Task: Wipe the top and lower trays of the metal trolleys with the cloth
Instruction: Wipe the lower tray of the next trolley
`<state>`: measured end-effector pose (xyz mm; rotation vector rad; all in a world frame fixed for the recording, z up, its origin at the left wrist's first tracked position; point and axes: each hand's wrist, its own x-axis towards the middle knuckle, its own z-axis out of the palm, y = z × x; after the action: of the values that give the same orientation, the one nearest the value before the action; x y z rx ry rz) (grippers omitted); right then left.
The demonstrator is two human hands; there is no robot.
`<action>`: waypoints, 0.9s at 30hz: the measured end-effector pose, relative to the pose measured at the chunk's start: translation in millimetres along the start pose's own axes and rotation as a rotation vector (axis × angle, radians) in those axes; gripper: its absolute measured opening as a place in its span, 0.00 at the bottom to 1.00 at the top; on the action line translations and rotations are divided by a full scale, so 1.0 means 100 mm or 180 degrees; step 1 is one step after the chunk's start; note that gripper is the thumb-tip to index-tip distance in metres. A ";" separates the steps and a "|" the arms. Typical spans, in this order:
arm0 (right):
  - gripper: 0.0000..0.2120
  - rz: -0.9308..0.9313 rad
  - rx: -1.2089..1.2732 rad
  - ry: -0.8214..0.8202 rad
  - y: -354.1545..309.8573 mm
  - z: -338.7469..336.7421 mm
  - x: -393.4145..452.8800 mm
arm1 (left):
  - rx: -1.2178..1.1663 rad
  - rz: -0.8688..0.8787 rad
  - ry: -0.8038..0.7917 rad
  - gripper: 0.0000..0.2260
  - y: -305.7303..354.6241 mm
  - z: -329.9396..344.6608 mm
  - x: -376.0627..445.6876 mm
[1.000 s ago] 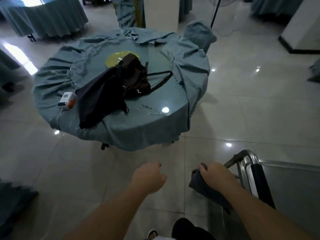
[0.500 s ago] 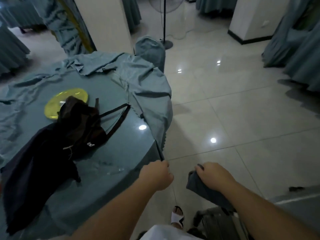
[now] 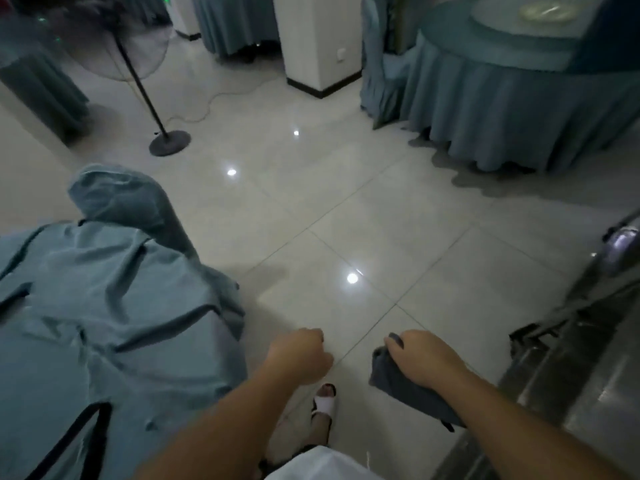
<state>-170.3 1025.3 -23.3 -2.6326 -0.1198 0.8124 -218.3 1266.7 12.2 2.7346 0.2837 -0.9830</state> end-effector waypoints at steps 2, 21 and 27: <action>0.27 0.0304 0.0223 0.0100 0.06 -0.19 0.27 | 0.0125 0.0213 -0.0107 0.23 0.11 -0.35 0.47; 0.25 0.2810 0.1912 0.0965 2.23 -1.29 0.87 | 0.2096 0.2510 -0.0511 0.21 3.80 -1.51 2.78; 0.21 0.2880 0.1819 0.1122 2.79 -2.01 1.21 | 0.2445 0.2915 -0.0434 0.21 4.89 -1.78 3.02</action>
<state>33.7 724.2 -41.1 -2.1448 1.2647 0.4816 241.7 878.7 21.0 2.7694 -1.5037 -1.0799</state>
